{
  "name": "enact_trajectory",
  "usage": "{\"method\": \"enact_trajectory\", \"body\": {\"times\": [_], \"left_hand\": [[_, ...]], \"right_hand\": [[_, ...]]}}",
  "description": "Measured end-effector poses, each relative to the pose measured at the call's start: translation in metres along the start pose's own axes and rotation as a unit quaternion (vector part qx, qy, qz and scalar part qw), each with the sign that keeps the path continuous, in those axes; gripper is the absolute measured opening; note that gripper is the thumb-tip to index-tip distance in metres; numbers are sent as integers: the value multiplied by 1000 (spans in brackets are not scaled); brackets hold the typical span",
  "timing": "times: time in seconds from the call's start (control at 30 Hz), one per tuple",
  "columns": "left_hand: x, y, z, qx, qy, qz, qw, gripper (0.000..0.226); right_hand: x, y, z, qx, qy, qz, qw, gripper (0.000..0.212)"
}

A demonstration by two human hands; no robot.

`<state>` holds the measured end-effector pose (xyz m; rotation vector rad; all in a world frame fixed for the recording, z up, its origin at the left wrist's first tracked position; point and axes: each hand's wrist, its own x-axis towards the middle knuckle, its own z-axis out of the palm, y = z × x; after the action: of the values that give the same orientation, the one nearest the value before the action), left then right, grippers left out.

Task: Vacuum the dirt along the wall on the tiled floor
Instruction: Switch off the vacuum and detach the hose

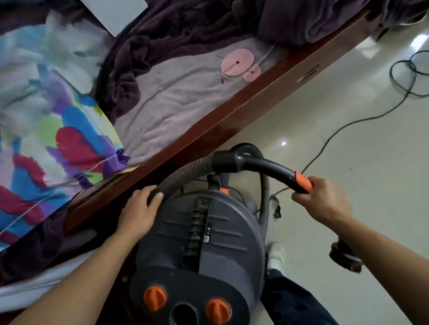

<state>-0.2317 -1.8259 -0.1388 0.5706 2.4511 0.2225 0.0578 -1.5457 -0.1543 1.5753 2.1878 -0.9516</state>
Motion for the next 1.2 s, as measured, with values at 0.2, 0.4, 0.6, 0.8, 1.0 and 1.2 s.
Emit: {"method": "enact_trajectory", "body": {"times": [0.2,0.4,0.6,0.8,1.0,1.2], "left_hand": [[39,79,29,46,-56,46,996,45],[52,98,47,141,-138,78,977,49],[58,90,54,155,-185,111,964,70],[63,88,63,210,-220,117,945,58],[54,85,68,250,-215,109,938,56],[6,119,72,347,-135,136,918,42]], "right_hand": [[2,39,18,-40,-53,-9,998,19],[23,59,48,-65,-123,18,990,19],[44,59,74,-94,-197,39,975,25],[63,28,99,-60,-226,-10,972,31],[40,-9,111,-58,-182,-88,978,38],[-24,7,82,-125,-133,-98,978,37]]}}
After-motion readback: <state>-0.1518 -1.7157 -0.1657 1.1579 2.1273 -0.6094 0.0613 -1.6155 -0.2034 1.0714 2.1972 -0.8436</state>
